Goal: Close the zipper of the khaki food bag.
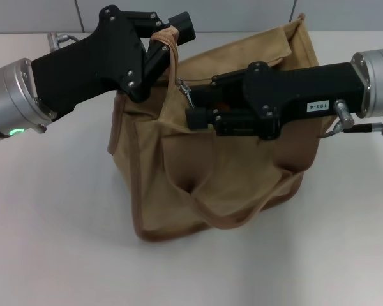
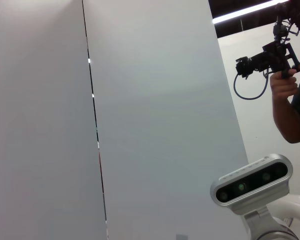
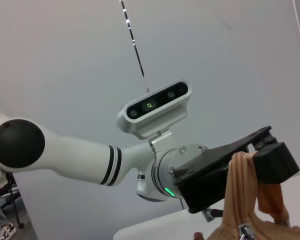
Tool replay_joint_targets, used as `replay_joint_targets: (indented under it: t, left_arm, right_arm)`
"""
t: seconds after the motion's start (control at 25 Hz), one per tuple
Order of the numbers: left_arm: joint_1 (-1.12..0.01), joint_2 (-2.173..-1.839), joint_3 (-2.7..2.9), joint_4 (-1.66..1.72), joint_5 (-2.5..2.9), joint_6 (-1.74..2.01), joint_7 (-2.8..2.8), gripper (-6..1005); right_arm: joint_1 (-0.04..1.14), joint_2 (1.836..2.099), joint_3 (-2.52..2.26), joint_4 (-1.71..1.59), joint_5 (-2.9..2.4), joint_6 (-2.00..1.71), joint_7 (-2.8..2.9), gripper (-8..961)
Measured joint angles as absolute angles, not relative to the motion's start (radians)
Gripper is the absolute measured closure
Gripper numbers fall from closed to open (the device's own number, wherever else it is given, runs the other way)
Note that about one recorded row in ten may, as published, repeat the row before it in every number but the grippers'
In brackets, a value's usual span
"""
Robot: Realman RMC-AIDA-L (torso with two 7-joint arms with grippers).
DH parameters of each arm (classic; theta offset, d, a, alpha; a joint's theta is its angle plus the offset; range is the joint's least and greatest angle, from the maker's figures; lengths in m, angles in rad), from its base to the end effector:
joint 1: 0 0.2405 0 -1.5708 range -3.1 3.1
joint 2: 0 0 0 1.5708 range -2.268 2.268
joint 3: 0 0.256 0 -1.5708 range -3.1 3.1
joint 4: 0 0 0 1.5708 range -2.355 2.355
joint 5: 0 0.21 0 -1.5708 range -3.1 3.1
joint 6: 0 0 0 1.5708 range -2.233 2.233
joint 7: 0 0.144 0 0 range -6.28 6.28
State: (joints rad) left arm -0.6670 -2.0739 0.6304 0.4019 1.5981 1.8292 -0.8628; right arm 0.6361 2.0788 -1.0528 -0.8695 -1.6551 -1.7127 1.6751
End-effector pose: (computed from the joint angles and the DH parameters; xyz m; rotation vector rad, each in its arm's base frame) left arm -0.1826 0.3350 0.0131 -2.4564 0.1112 -1.3883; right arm 0.1381 0.3375 0.0035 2.8801 -0.3792 -0.9444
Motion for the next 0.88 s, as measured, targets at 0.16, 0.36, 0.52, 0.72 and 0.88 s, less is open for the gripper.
replay_joint_targets:
  t: [0.16,0.36,0.52,0.72,0.88]
  left_arm:
    - [-0.667,-2.074,0.63,0.402,1.598,1.826,-0.863,998]
    - [-0.667,-2.074,0.631,0.402,1.598,1.823,-0.861,999]
    - [-0.667,-2.074,0.632,0.402,1.598,1.821,-0.86,999]
    - [-0.667,-2.074,0.633,0.402,1.598,1.821,-0.857,999]
    - [-0.667,-2.074,0.634,0.402,1.598,1.821,-0.856,998]
  right_arm:
    - [0.637,2.078,-1.051,-0.87,-1.655,-1.714,1.695,542]
    - [0.655,2.074,-1.052,-0.87,-1.664,-1.711,1.765,543]
    - [0.68,2.067,-1.053,-0.868,-1.673,-1.71,1.841,545]
    - [0.687,2.055,-1.054,-0.882,-1.686,-1.714,1.904,546]
    - [0.695,2.052,-1.053,-0.883,-1.716,-1.713,1.942,547]
